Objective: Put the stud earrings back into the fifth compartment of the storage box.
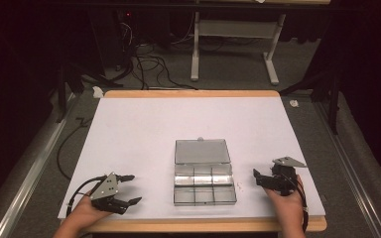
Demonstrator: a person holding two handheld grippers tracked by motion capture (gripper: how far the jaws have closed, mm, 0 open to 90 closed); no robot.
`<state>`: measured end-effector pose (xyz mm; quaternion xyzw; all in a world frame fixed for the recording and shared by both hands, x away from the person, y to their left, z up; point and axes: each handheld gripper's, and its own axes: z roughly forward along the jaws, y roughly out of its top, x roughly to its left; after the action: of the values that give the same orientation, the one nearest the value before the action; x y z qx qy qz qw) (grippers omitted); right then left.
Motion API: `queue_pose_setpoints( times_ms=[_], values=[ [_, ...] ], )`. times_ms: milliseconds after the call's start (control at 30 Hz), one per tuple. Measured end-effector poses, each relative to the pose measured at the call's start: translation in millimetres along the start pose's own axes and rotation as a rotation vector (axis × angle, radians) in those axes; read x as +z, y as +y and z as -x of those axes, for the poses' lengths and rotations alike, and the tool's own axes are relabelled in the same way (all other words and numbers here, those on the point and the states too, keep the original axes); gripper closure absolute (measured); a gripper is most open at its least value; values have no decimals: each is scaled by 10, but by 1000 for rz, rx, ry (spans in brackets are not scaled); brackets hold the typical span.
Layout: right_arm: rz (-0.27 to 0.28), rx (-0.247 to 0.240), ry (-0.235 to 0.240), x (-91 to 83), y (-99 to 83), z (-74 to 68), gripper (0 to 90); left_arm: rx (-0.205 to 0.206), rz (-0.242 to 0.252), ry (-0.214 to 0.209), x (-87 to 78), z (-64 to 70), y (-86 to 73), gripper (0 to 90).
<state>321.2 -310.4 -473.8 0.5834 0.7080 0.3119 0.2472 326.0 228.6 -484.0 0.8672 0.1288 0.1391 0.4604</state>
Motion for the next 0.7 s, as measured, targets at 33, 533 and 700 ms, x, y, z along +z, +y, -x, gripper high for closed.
queue_pose_setpoints(
  times_ms=[33, 533, 700],
  values=[
    [5, 5, 7, -29, -6, -5, 162, 0, 0, -1, 0, 0, 0, 244],
    [28, -34, 7, -199, -43, -69, 233, -4, 7, -13, -6, -10, -2, 244],
    [19, -56, 29, -201, -38, -131, 287, -6, 8, -14, -8, -14, -3, 244]
  ],
)
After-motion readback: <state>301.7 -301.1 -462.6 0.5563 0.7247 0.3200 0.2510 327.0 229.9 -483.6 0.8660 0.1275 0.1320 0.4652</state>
